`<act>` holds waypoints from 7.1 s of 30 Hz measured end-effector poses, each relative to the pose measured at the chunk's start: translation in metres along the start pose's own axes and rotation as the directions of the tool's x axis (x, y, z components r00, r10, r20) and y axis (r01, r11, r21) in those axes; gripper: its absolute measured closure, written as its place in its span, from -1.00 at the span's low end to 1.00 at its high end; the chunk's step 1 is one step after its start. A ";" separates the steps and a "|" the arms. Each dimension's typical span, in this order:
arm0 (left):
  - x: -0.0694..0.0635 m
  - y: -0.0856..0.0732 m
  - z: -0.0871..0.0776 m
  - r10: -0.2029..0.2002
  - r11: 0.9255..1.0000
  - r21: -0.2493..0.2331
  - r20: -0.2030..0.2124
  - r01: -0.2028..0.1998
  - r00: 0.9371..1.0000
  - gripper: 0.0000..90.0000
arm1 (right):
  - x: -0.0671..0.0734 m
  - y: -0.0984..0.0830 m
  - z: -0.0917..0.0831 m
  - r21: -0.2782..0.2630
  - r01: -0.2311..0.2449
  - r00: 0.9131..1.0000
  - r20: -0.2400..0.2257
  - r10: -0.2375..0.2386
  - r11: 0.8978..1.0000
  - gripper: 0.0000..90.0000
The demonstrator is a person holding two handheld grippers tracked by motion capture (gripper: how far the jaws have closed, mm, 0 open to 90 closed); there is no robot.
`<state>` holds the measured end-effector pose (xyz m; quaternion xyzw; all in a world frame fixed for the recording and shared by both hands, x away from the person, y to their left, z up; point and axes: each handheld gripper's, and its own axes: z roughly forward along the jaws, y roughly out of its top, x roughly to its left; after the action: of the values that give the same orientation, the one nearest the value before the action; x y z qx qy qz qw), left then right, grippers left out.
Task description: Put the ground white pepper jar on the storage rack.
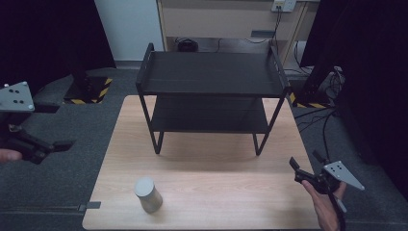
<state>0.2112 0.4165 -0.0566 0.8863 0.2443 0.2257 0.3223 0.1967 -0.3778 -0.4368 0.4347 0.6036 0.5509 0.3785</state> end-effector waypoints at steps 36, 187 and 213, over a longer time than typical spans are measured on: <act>-0.009 0.025 0.080 0.084 0.976 0.186 0.156 -0.113 0.984 -0.93 | -0.001 0.000 -0.002 -0.007 -0.003 1.000 0.003 0.003 1.000 -0.84; 0.106 0.305 0.142 -0.095 0.966 0.251 0.156 0.054 0.983 -0.27 | -0.006 -0.005 -0.014 -0.057 -0.049 0.998 0.037 0.051 0.997 -0.84; 0.127 0.283 0.182 -0.145 0.962 0.248 0.105 0.115 0.984 -0.30 | -0.004 -0.005 -0.013 -0.055 -0.042 0.999 0.012 0.043 0.998 -0.84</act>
<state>0.4927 0.2157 0.0413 0.9130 0.3074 0.1181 0.2409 0.1854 -0.3862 -0.4404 0.4405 0.5763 0.5723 0.3825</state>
